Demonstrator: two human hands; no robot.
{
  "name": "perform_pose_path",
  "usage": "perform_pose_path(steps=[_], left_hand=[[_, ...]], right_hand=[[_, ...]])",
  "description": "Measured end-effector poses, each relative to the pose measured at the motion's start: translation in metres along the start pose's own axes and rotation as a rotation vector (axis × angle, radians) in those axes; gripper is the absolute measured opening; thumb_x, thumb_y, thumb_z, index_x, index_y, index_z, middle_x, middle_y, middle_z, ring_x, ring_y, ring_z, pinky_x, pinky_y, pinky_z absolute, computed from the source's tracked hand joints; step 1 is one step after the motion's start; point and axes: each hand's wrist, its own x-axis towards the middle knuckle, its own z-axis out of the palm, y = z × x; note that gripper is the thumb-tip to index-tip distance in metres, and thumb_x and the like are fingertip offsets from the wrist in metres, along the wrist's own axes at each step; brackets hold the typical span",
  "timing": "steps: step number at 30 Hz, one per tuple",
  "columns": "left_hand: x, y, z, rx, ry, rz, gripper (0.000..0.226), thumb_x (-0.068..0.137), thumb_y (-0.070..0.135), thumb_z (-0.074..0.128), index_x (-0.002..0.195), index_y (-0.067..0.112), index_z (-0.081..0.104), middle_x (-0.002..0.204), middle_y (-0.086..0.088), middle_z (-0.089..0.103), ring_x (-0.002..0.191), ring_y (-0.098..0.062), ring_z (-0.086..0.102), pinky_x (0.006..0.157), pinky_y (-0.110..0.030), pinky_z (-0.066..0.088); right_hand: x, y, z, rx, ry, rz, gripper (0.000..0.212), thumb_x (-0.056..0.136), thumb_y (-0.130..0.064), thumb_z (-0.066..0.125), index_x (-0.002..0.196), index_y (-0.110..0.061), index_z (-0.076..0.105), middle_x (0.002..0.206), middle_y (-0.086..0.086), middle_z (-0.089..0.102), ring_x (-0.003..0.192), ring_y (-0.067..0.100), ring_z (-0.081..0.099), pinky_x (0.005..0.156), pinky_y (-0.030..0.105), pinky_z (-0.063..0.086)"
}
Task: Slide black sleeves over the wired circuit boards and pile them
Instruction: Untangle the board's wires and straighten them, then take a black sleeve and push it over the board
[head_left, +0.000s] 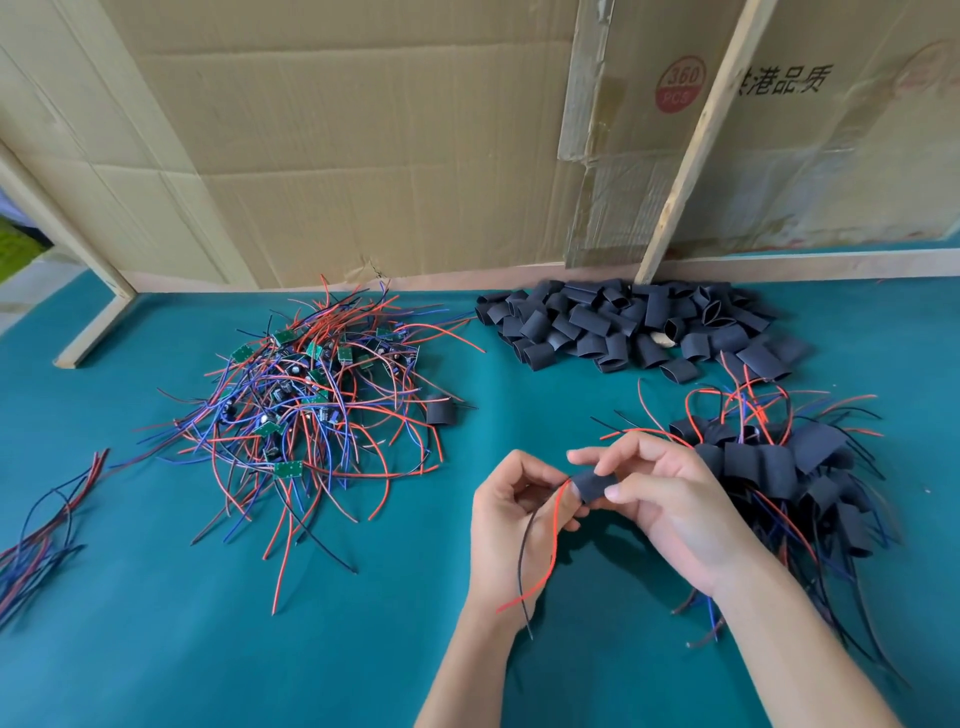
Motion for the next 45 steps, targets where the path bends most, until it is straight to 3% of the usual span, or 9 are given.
perform_pose_path(steps=[9, 17, 23, 29, 32, 34, 37, 41, 45], left_hand=[[-0.003, 0.002, 0.004, 0.108, 0.036, -0.015, 0.019, 0.073, 0.019, 0.080, 0.071, 0.019, 0.061, 0.064, -0.009, 0.072, 0.058, -0.016, 0.064, 0.059, -0.023, 0.048], [0.000, 0.001, 0.006, 0.101, 0.080, -0.038, 0.014, 0.092, -0.006, 0.064, 0.085, 0.005, 0.060, 0.073, -0.007, 0.065, 0.062, -0.017, 0.069, 0.056, -0.024, 0.051], [0.002, 0.000, 0.006, 0.083, 0.102, -0.034, 0.014, 0.093, -0.008, 0.062, 0.085, 0.005, 0.059, 0.076, -0.006, 0.064, 0.061, -0.016, 0.068, 0.056, -0.022, 0.050], [0.001, -0.001, 0.005, 0.079, 0.095, -0.020, 0.015, 0.092, -0.006, 0.060, 0.084, 0.006, 0.059, 0.073, -0.014, 0.065, 0.057, -0.015, 0.065, 0.056, -0.021, 0.050], [0.000, -0.001, 0.005, 0.069, 0.095, -0.015, 0.013, 0.092, -0.006, 0.060, 0.087, 0.006, 0.059, 0.076, -0.021, 0.067, 0.056, -0.014, 0.064, 0.055, -0.021, 0.049], [-0.001, -0.001, 0.005, 0.052, 0.102, -0.009, 0.016, 0.091, -0.008, 0.059, 0.090, 0.008, 0.058, 0.075, -0.011, 0.066, 0.058, -0.016, 0.066, 0.055, -0.023, 0.050], [-0.002, 0.001, 0.005, 0.049, 0.117, 0.013, 0.019, 0.090, -0.009, 0.055, 0.096, 0.008, 0.059, 0.077, -0.002, 0.066, 0.061, -0.015, 0.066, 0.056, -0.027, 0.052], [-0.005, 0.004, 0.004, 0.071, 0.100, 0.048, 0.025, 0.085, -0.007, 0.056, 0.097, 0.014, 0.063, 0.083, 0.006, 0.071, 0.071, -0.006, 0.062, 0.065, -0.025, 0.052], [-0.006, 0.005, 0.001, 0.100, 0.084, 0.057, 0.025, 0.082, 0.002, 0.058, 0.094, 0.022, 0.064, 0.082, 0.012, 0.070, 0.072, -0.004, 0.058, 0.066, -0.022, 0.050]], right_hand=[[-0.004, -0.003, 0.005, -0.156, 0.016, 0.031, 0.012, 0.080, -0.010, 0.071, 0.091, -0.009, 0.077, 0.112, 0.024, 0.075, 0.084, 0.037, 0.072, 0.078, 0.036, 0.060], [-0.014, -0.043, -0.013, -0.331, 0.348, -0.092, 0.030, 0.085, 0.015, 0.059, 0.081, -0.009, 0.076, 0.101, 0.013, 0.080, 0.091, 0.022, 0.076, 0.074, 0.031, 0.063], [-0.034, -0.108, -0.067, -1.087, 0.610, 0.021, 0.049, 0.057, -0.043, 0.052, 0.098, -0.039, 0.078, 0.079, -0.012, 0.078, 0.076, 0.023, 0.074, 0.057, 0.032, 0.053], [-0.014, -0.130, -0.080, -1.500, 0.651, 0.128, 0.034, 0.058, -0.055, 0.058, 0.090, -0.069, 0.059, 0.091, -0.009, 0.075, 0.097, 0.035, 0.067, 0.092, 0.048, 0.055], [0.009, -0.131, 0.001, -1.476, 0.516, -0.040, 0.020, 0.069, -0.050, 0.061, 0.088, -0.053, 0.066, 0.083, -0.020, 0.072, 0.093, 0.026, 0.069, 0.087, 0.038, 0.054], [0.034, -0.111, 0.059, -1.450, 0.200, -0.093, 0.009, 0.078, -0.037, 0.069, 0.085, -0.041, 0.071, 0.082, -0.022, 0.074, 0.087, 0.012, 0.070, 0.082, 0.028, 0.054], [0.081, -0.065, 0.122, -1.433, -0.245, -0.009, 0.025, 0.083, -0.013, 0.070, 0.100, -0.032, 0.074, 0.101, -0.011, 0.078, 0.099, 0.007, 0.070, 0.094, 0.028, 0.053], [0.130, -0.008, 0.151, -1.499, -0.295, 0.069, 0.054, 0.082, -0.007, 0.068, 0.131, -0.026, 0.059, 0.136, 0.005, 0.063, 0.126, 0.029, 0.056, 0.104, 0.041, 0.049], [0.143, 0.009, 0.144, -1.507, -0.200, 0.014, 0.050, 0.081, -0.003, 0.065, 0.125, -0.027, 0.062, 0.127, 0.005, 0.066, 0.119, 0.031, 0.061, 0.098, 0.040, 0.052]])
